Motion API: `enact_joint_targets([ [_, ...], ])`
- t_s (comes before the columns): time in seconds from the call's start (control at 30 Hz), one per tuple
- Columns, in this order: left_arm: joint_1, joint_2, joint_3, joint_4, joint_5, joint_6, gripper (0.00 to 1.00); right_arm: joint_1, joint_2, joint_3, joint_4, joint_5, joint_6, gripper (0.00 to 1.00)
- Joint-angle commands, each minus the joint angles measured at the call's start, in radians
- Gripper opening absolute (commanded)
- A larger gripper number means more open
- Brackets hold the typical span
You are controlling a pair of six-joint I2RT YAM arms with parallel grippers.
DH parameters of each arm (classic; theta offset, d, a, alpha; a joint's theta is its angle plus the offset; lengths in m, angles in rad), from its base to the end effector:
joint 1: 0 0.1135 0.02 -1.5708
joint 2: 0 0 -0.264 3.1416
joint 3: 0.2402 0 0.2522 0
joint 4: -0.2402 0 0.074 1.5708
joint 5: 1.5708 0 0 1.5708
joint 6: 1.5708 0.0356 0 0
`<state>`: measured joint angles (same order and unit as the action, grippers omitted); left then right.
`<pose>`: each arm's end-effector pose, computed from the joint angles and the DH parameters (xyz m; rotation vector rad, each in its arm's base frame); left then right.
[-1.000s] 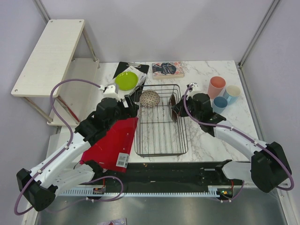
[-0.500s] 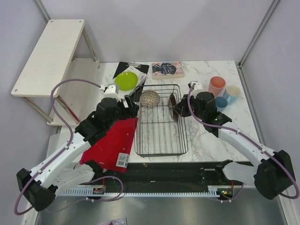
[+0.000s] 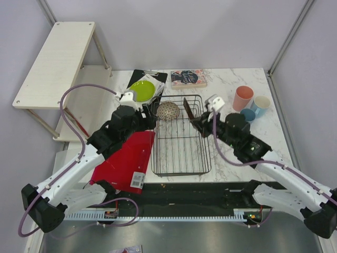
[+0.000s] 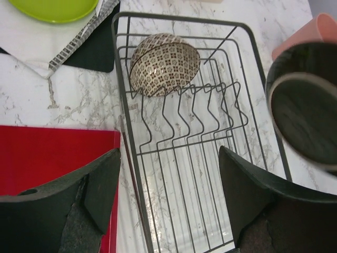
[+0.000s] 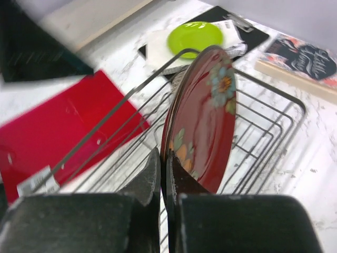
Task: Unload the mixed dishes from the dish rack
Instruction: Pick up the plate from the dish rack, then place the plate at the center of the board.
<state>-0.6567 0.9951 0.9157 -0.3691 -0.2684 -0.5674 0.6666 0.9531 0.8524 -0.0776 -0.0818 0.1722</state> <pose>0.1822 -0.1286 0.3284 -0.0816 2.0377 -0.5093 0.1747 0.1412 0.3444 -0.4994 1.7278 0.6790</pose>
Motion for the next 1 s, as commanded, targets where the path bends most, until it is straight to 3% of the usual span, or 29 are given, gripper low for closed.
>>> enact_joint_targets([
  [0.0, 0.000, 0.027, 0.112, -0.007, -0.029, 0.098, 0.81, 0.256, -0.085, -0.114, 0.136, 0.342, -0.405, 0.00],
  [0.03, 0.000, 0.033, 0.136, -0.010, -0.043, 0.116, 0.80, 0.345, -0.096, -0.145, 0.163, 0.397, -0.533, 0.00],
  [0.17, 0.000, 0.056, 0.184, -0.028, -0.052, 0.221, 0.79, 0.470, -0.083, -0.199, 0.233, 0.635, -0.698, 0.00],
  [0.3, 0.000, 0.048, 0.189, -0.051, -0.031, 0.222, 0.79, 0.603, -0.004, -0.239, 0.317, 0.854, -0.923, 0.00],
  [0.57, 0.000, 0.043, 0.123, -0.050, 0.153, 0.231, 0.80, 0.812, 0.165, -0.361, 0.637, 1.059, -1.370, 0.00],
  [0.77, 0.000, 0.048, 0.121, -0.037, 0.264, 0.242, 0.87, 0.869, 0.196, -0.377, 0.667, 1.054, -1.395, 0.00],
  [0.97, -0.001, 0.074, 0.095, -0.008, 0.388, 0.264, 0.85, 0.901, 0.173, -0.395, 0.664, 1.050, -1.363, 0.00],
])
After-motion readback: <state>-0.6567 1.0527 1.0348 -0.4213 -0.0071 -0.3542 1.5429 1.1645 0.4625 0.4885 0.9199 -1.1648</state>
